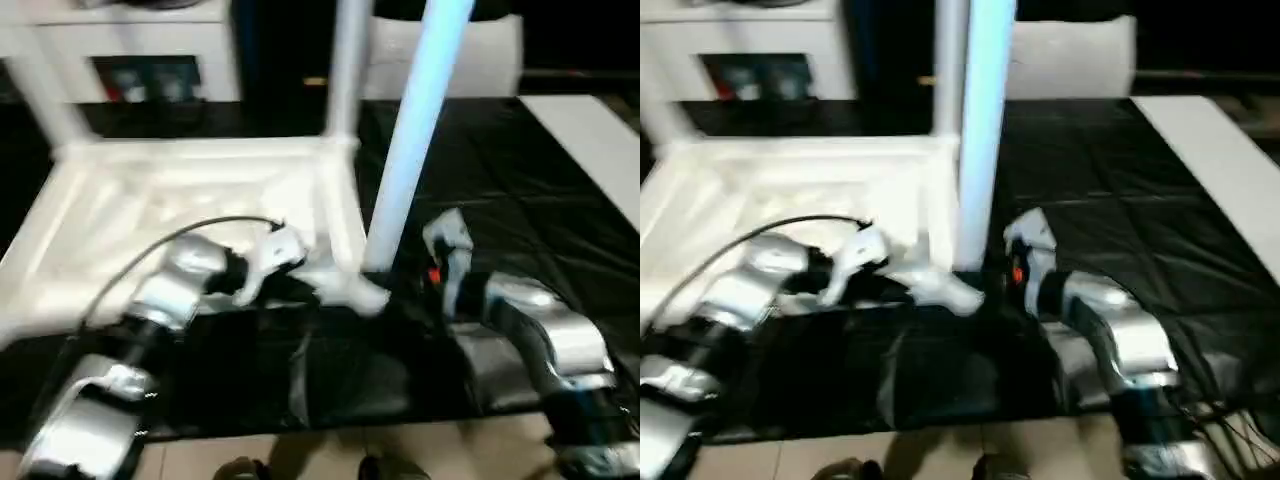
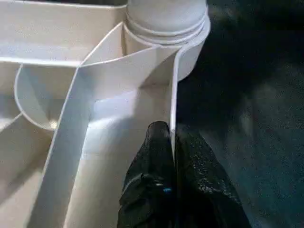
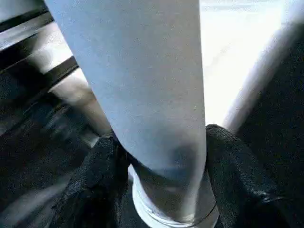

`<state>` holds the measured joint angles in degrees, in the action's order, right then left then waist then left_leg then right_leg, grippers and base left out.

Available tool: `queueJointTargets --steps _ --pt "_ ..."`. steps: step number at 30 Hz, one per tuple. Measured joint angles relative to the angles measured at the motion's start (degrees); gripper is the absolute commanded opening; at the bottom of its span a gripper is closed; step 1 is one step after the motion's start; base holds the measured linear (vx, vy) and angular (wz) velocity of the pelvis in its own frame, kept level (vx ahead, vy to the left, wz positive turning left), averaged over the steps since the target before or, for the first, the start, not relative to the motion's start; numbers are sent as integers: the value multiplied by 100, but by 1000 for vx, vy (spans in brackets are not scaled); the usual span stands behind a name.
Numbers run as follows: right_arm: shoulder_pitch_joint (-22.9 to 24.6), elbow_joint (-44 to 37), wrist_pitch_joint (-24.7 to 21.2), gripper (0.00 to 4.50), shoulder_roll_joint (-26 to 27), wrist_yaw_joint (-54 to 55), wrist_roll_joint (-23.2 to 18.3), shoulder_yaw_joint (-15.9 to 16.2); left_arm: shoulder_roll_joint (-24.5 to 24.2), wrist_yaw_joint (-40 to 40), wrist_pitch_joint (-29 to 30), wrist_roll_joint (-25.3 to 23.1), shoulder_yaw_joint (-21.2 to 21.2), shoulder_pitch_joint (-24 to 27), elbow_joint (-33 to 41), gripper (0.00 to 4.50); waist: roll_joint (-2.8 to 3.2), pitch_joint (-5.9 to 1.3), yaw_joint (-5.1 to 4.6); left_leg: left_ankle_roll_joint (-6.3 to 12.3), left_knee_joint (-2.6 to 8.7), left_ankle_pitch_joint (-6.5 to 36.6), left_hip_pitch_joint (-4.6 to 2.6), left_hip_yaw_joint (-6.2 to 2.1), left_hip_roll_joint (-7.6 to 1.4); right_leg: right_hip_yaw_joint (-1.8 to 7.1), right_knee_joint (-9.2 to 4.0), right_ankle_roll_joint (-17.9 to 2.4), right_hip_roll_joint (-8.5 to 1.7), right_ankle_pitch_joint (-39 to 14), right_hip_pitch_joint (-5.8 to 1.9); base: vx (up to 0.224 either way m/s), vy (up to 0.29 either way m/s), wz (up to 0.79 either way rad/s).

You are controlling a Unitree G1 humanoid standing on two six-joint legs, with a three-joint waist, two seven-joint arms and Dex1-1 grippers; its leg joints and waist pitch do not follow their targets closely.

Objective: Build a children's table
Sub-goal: Rotate leg to tighten

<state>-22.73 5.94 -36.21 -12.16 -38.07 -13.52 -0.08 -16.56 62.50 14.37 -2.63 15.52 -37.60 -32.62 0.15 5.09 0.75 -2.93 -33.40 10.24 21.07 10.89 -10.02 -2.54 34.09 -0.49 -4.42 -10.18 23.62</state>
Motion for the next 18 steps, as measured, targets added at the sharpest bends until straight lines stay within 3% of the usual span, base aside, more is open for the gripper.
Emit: queueJointTargets --steps 2,9,11,18 --pt "-193 118 -76 206 267 664 150 -90 219 -456 227 -39 -66 -102 -67 0 1 0 -51 0 3 0 3 0 1 0 0 -13 0 15 8 0 0 0" --pt "-646 477 16 206 1013 2095 718 -284 712 -1432 666 -212 -287 -277 -145 0 11 -6 -53 -1 43 2 3 1 3 -3 -4 -47 4 46 20 0 0 0" --pt "-684 596 238 260 1142 2309 855 -284 770 -1556 729 -213 -323 -305 -144 0 11 -6 -53 3 48 5 10 2 3 -3 -7 -50 3 48 28 0 0 0" --pt "-523 509 543 322 1208 2198 886 -180 609 -1400 703 -254 -226 -245 57 0 10 -3 -62 2 74 8 11 4 -1 -6 -16 -47 11 45 41 0 0 0"
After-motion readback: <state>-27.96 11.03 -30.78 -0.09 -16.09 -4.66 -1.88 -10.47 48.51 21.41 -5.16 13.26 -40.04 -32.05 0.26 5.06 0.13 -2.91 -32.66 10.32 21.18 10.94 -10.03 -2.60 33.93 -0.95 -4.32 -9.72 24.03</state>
